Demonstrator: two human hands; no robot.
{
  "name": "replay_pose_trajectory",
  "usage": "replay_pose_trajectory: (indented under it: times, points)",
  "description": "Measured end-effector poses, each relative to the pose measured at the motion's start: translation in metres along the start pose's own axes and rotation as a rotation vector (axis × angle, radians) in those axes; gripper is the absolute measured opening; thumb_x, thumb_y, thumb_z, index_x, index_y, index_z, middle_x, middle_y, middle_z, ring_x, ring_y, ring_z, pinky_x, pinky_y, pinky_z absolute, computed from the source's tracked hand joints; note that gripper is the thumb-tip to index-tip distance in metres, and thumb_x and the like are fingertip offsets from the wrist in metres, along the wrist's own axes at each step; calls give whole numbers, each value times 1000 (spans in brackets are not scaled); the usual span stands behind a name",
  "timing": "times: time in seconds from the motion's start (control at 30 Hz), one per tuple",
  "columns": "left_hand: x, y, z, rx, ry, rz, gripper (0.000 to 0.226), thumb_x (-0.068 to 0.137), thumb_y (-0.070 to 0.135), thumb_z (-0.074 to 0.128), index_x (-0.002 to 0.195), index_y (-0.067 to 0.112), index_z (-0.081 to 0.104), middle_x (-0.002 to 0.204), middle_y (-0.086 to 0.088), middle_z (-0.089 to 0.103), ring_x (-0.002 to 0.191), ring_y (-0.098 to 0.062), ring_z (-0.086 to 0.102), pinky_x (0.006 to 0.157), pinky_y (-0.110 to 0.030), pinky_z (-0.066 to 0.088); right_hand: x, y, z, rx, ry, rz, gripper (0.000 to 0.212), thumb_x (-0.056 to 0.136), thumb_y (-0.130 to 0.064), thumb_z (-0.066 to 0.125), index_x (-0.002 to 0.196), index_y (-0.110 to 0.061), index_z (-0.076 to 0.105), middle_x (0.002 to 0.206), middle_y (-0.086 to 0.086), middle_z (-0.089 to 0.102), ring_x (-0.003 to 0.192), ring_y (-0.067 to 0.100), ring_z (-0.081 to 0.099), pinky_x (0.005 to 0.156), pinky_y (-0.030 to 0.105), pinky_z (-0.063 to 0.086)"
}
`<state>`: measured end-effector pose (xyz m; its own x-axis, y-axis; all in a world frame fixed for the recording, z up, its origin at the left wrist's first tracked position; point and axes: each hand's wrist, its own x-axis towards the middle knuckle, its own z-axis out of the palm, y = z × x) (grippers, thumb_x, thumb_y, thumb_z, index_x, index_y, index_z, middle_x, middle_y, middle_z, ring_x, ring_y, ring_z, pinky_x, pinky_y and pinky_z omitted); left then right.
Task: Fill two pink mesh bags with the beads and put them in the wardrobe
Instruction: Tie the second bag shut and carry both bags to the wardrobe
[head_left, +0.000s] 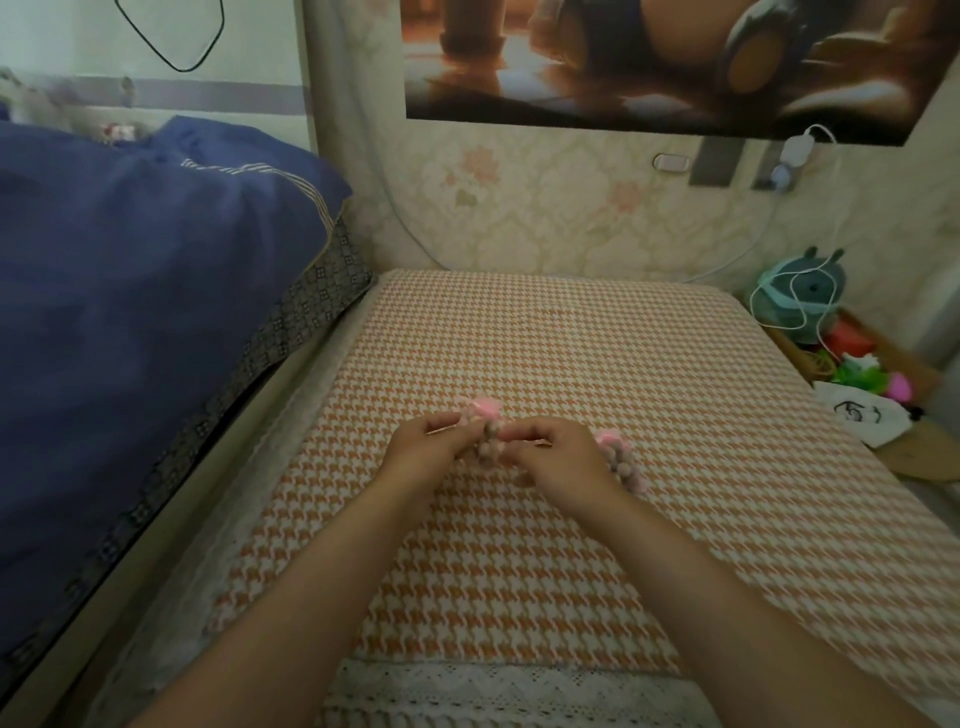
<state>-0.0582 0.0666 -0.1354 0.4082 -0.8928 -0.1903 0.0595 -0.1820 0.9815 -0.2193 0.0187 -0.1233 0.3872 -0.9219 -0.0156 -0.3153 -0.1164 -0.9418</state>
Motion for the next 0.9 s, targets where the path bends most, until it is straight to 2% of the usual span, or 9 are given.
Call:
replay_pose_trajectory:
  times: [0.07, 0.13, 0.23, 0.3, 0.37, 0.4, 0.57, 0.77, 0.9]
  points:
    - [-4, 3, 3, 11, -33, 26, 29, 89, 27, 74, 114, 13, 72, 96, -3, 78, 83, -11, 73, 71, -23, 45, -3, -6, -8, -122, 102, 68, 24, 92, -31, 60, 83, -16, 77, 66, -2, 69, 62, 24, 65, 58, 34, 53]
    - [-10, 3, 7, 30, -105, 86, 13, 94, 16, 67, 103, 11, 75, 91, -9, 77, 79, -13, 70, 79, -24, 48, -6, -11, -17, -219, 108, 219, 48, 92, -48, 51, 78, -12, 78, 62, 1, 65, 55, 20, 57, 55, 30, 44]
    - [-13, 1, 9, 55, -184, 118, 15, 92, 13, 70, 106, 14, 74, 100, -6, 78, 97, -19, 73, 91, -30, 53, -9, -11, -21, -41, -38, 445, 68, 94, -66, 43, 79, -10, 79, 67, 2, 68, 51, 17, 52, 47, 26, 38]
    - [-12, 1, 9, 93, -176, 102, 27, 88, 12, 75, 113, 21, 71, 108, 3, 76, 105, -15, 70, 92, -29, 55, -9, -11, -19, 164, -59, 483, 58, 96, -58, 51, 79, -7, 75, 65, 3, 65, 45, 14, 46, 41, 20, 32]
    - [-13, -2, 10, 158, -175, 119, 34, 85, 12, 78, 115, 25, 70, 108, 6, 73, 102, -8, 69, 86, -22, 55, -7, -9, -18, 288, -56, 472, 34, 93, -32, 62, 66, -13, 69, 64, 4, 62, 42, 13, 42, 39, 18, 31]
    - [-14, -4, 11, 172, -160, 131, 34, 84, 11, 78, 114, 25, 71, 107, 5, 73, 100, -8, 69, 85, -21, 55, -6, -9, -18, 309, -79, 462, 33, 91, -24, 63, 60, -14, 66, 63, 5, 61, 43, 13, 42, 39, 19, 33]
    - [-12, -12, 12, 128, -113, 81, 27, 90, 0, 68, 113, 14, 75, 106, -3, 77, 97, -16, 73, 79, -27, 59, -9, -9, -13, 412, -185, 482, 40, 101, -28, 58, 67, -7, 58, 62, 8, 58, 49, 15, 52, 42, 22, 51]
    - [-14, -4, 5, 185, -250, 71, 28, 91, 1, 65, 112, 18, 74, 102, -4, 77, 92, -18, 73, 81, -34, 60, -9, -4, -17, 267, -217, 419, 23, 101, -23, 60, 93, -3, 67, 67, 9, 62, 52, 21, 60, 49, 29, 53]
    - [-17, -1, 3, 280, -360, 174, 18, 85, 19, 78, 99, 30, 75, 93, 11, 78, 91, -2, 72, 80, -20, 56, -6, -1, -14, 249, -201, 424, 21, 100, -21, 62, 92, -3, 66, 64, 9, 60, 48, 20, 58, 46, 28, 53]
